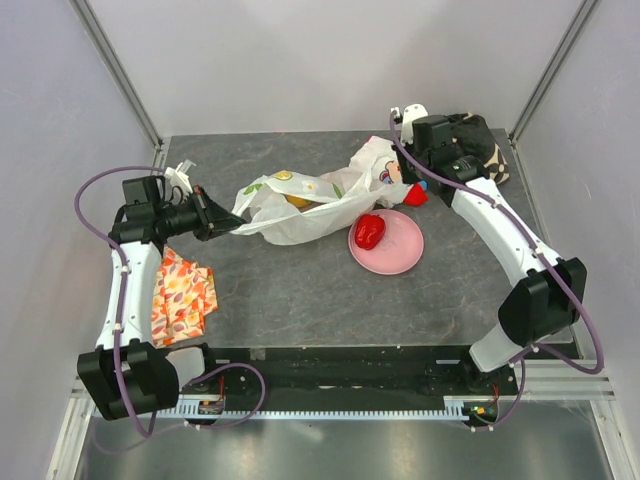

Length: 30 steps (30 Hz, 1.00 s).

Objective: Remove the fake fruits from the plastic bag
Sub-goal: Adjust the plastic bag at the center of the board.

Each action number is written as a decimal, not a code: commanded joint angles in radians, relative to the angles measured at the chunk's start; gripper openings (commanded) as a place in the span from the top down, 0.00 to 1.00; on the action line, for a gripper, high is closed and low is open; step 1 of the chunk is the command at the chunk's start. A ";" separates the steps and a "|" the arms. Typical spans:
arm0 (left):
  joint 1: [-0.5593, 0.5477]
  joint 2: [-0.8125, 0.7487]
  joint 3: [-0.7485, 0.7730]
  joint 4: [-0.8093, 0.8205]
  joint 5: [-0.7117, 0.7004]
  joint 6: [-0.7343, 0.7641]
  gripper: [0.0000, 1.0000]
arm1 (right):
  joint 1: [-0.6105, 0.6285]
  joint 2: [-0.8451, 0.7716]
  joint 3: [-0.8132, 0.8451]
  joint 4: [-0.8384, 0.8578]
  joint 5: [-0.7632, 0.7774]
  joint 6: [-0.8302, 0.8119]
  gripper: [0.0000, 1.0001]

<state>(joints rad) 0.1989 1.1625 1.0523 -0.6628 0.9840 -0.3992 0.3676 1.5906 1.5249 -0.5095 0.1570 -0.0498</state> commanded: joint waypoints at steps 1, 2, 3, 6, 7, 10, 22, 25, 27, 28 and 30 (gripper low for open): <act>-0.007 0.000 0.020 0.015 0.129 -0.009 0.98 | -0.009 -0.056 0.061 -0.099 -0.125 -0.054 0.63; -0.012 0.002 0.023 0.017 0.148 0.000 0.98 | -0.007 -0.067 0.075 -0.127 -0.173 -0.077 0.44; -0.015 0.000 0.028 0.017 0.169 0.006 0.98 | -0.007 -0.079 0.110 -0.173 -0.210 -0.131 0.36; -0.036 -0.001 0.038 0.015 0.206 0.017 0.98 | -0.004 -0.133 0.155 -0.153 -0.406 -0.192 0.23; -0.045 -0.004 0.035 0.015 0.214 0.017 0.98 | 0.026 -0.147 0.161 -0.138 -0.437 -0.202 0.23; -0.062 -0.009 0.008 0.019 0.214 0.013 0.98 | 0.158 -0.109 0.181 -0.107 -0.494 -0.252 0.27; -0.065 -0.040 -0.021 0.029 0.191 -0.026 0.98 | 0.335 0.297 0.287 -0.167 -0.657 -0.280 0.68; -0.065 -0.049 -0.035 0.048 0.193 -0.041 0.99 | 0.364 0.350 0.287 -0.147 -0.653 -0.286 0.68; -0.065 -0.055 -0.044 0.048 0.197 -0.044 0.98 | 0.373 0.396 0.297 -0.141 -0.639 -0.280 0.68; -0.065 -0.060 -0.046 0.049 0.197 -0.043 0.98 | 0.375 0.408 0.302 -0.123 -0.617 -0.268 0.68; -0.065 -0.064 -0.052 0.048 0.199 -0.040 0.98 | 0.375 0.439 0.305 -0.083 -0.452 -0.216 0.65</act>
<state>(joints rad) 0.1352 1.1286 1.0134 -0.6453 1.1542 -0.4072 0.7288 2.0090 1.7817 -0.6720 -0.4294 -0.3092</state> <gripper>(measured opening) 0.026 0.324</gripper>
